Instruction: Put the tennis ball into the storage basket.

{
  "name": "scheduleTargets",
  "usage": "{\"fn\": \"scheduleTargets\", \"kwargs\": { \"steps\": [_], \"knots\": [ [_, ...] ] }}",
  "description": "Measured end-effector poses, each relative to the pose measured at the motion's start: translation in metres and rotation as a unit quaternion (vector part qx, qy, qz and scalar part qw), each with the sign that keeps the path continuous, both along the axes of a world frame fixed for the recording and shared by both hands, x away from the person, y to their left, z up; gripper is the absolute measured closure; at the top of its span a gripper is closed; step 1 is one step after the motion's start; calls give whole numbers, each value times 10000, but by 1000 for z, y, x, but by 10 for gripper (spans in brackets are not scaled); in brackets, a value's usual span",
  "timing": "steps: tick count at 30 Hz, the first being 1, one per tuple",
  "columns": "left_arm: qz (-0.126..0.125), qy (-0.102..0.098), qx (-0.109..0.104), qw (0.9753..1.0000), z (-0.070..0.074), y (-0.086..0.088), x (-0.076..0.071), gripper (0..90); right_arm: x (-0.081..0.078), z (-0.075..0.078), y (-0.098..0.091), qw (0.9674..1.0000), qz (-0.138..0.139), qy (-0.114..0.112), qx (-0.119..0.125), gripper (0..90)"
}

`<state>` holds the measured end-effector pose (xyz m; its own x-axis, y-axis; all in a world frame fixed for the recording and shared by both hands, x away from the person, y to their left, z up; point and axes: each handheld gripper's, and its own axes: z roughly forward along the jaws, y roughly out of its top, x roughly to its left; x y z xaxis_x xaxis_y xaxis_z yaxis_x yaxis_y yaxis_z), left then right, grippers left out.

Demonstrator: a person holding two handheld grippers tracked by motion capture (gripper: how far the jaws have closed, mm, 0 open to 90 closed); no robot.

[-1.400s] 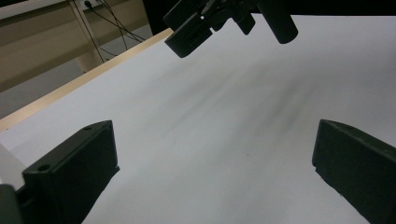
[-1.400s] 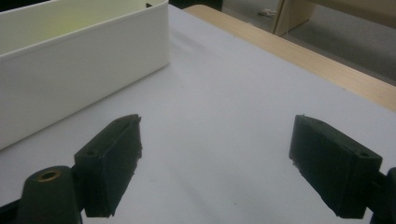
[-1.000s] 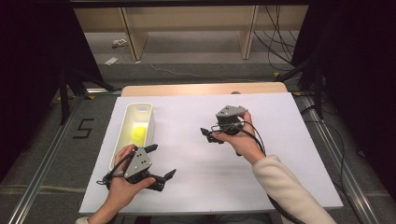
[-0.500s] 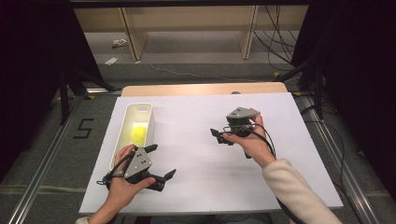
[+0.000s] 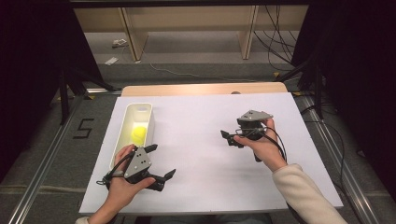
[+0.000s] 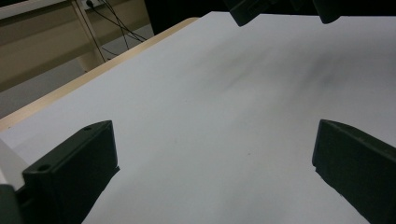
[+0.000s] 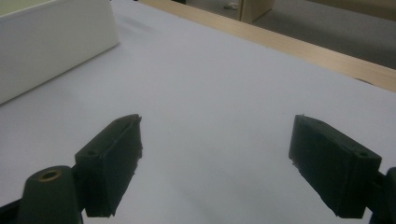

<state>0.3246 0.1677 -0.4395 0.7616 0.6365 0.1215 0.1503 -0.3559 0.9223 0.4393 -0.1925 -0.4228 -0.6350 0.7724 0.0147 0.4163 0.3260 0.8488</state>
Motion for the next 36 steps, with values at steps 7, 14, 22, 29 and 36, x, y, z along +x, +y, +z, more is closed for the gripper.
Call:
{"fn": "scheduleTargets", "kwargs": {
  "steps": [7,14,22,29,36],
  "knots": [
    [1,10,-8,10000,0,0,0,0,-5,-1,-13,10000,-88,-28,-18,179],
    [9,12,-11,10000,0,0,0,0,-11,-2,-23,9999,-160,-14,-26,178],
    [3,6,3,10000,0,0,0,0,-18,-3,-36,9997,-263,-19,-8,178],
    [1,23,6,10000,0,-1,0,0,-24,-4,-51,9993,-369,-3,77,179],
    [7,5,-13,10000,1,0,0,0,-33,-5,-65,9988,-477,-2,96,178]
  ]
}}
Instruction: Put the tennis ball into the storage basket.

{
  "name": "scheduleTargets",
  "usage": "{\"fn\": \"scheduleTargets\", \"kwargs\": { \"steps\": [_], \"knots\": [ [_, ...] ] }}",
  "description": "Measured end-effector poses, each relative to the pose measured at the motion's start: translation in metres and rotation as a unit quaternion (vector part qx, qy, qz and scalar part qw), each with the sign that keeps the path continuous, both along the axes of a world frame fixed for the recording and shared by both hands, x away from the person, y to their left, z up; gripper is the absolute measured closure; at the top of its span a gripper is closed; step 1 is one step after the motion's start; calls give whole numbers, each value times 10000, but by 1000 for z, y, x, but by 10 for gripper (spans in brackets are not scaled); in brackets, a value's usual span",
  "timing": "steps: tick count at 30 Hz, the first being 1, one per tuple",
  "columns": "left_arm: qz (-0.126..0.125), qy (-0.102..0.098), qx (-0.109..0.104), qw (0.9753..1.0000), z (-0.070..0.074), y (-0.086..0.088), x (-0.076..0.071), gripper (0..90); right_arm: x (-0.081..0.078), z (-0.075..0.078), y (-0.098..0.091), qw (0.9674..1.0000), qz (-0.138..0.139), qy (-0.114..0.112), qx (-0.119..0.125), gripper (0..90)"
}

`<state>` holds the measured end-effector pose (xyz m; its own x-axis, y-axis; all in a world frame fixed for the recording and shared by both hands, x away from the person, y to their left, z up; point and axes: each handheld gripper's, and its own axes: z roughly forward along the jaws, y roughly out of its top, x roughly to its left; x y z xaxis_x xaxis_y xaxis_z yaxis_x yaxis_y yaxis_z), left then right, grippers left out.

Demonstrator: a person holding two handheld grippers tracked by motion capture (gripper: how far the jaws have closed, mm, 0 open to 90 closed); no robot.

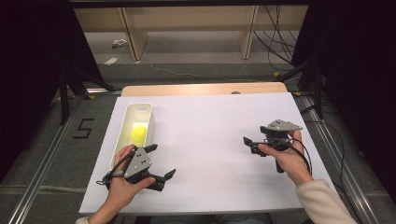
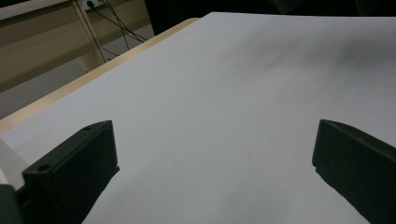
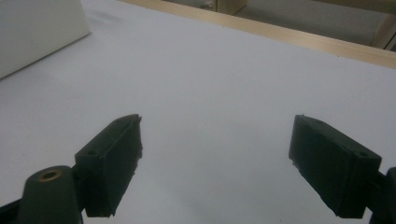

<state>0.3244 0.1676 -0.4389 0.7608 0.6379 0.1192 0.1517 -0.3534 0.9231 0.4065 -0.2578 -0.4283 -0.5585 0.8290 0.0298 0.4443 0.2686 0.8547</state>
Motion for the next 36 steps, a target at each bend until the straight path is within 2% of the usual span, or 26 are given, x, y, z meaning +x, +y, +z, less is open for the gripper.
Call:
{"fn": "scheduleTargets", "kwargs": {
  "steps": [14,20,36],
  "knots": [
    [8,-19,-13,10000,0,0,0,0,-14,-6,-22,9999,-148,43,-1,178],
    [21,8,-89,10000,1,1,0,0,-18,-6,-27,9998,-210,23,36,177],
    [28,-3,-71,10000,1,1,0,0,-32,-10,-37,9997,-224,72,17,175]
  ]
}}
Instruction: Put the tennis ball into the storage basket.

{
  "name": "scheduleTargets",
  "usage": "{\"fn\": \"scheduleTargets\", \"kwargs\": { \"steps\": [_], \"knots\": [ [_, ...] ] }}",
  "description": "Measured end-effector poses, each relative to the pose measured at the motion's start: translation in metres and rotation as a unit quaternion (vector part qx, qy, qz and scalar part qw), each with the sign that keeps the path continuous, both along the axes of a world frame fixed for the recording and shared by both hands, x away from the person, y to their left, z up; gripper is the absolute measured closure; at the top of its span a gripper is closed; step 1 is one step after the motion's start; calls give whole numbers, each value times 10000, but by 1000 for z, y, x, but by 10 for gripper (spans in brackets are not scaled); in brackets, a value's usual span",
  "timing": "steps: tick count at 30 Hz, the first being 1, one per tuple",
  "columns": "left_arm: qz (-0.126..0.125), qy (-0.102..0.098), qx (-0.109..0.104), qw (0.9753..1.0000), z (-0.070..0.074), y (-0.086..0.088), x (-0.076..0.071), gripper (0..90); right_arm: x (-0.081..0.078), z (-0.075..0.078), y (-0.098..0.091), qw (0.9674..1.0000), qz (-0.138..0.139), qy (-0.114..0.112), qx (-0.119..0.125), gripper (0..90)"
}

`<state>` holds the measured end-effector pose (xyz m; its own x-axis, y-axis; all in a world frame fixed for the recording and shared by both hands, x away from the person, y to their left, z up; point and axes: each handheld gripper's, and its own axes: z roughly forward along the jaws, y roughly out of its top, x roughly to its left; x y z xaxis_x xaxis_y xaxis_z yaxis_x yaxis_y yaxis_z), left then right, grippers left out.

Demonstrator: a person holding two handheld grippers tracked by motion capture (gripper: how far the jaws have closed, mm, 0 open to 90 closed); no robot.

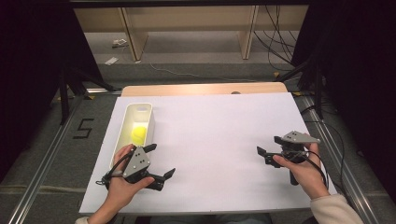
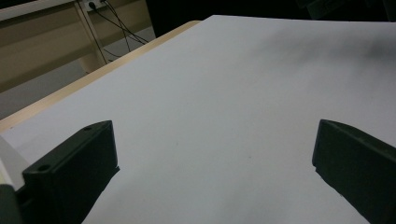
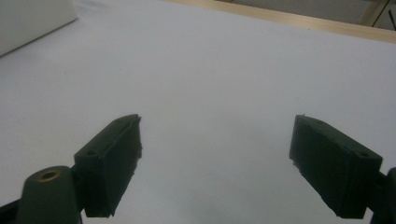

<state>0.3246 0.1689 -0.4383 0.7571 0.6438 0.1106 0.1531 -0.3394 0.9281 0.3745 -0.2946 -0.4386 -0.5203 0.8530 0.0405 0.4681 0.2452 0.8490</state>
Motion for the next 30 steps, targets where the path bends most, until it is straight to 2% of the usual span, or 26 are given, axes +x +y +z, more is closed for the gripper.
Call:
{"fn": "scheduleTargets", "kwargs": {
  "steps": [20,30],
  "knots": [
    [14,-3,18,10000,0,1,0,0,-15,-1,-11,10000,-13,4,-10,169],
    [24,24,6,10000,-1,1,0,0,-16,-3,-11,10000,10,38,-41,168]
  ]
}}
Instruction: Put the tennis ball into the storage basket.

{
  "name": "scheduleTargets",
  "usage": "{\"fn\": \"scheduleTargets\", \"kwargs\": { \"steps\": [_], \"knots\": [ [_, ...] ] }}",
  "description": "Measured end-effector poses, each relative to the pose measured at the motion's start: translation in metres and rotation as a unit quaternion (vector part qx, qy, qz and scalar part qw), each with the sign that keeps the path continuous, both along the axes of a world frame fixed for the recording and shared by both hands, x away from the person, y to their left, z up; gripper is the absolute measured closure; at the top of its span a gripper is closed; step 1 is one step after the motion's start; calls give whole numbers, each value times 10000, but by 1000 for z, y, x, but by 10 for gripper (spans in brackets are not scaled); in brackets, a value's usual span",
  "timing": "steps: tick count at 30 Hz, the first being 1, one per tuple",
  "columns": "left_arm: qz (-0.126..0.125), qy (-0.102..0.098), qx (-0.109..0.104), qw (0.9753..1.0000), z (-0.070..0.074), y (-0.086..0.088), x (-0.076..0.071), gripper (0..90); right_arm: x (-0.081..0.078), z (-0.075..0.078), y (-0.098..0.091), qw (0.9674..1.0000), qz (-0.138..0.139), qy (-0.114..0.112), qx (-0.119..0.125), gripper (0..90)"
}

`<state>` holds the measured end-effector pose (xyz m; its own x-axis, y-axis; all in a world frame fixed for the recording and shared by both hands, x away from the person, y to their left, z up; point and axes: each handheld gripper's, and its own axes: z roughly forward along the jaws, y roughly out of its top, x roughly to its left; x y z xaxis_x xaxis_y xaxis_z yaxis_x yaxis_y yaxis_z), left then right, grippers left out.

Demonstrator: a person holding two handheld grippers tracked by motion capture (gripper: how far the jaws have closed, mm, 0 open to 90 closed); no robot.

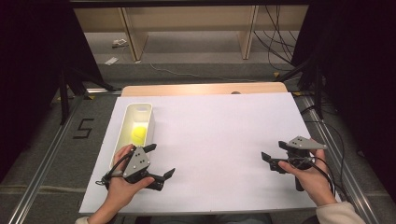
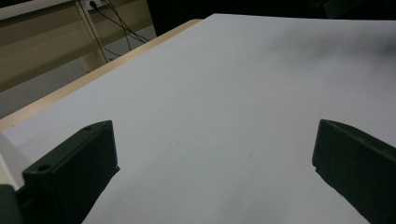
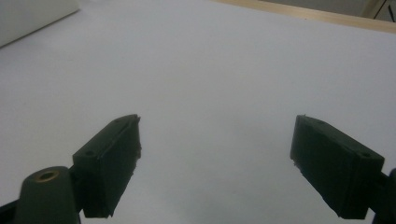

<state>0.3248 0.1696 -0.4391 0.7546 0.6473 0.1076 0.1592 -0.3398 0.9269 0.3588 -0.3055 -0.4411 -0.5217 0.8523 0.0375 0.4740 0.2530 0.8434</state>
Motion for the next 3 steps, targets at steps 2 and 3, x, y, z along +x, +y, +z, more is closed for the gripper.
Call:
{"fn": "scheduleTargets", "kwargs": {
  "steps": [2,3],
  "knots": [
    [9,-13,7,10000,0,0,0,0,0,0,0,10000,1,-9,-11,167],
    [11,-13,-6,10000,0,0,0,0,0,0,0,10000,-1,-9,4,167]
  ]
}}
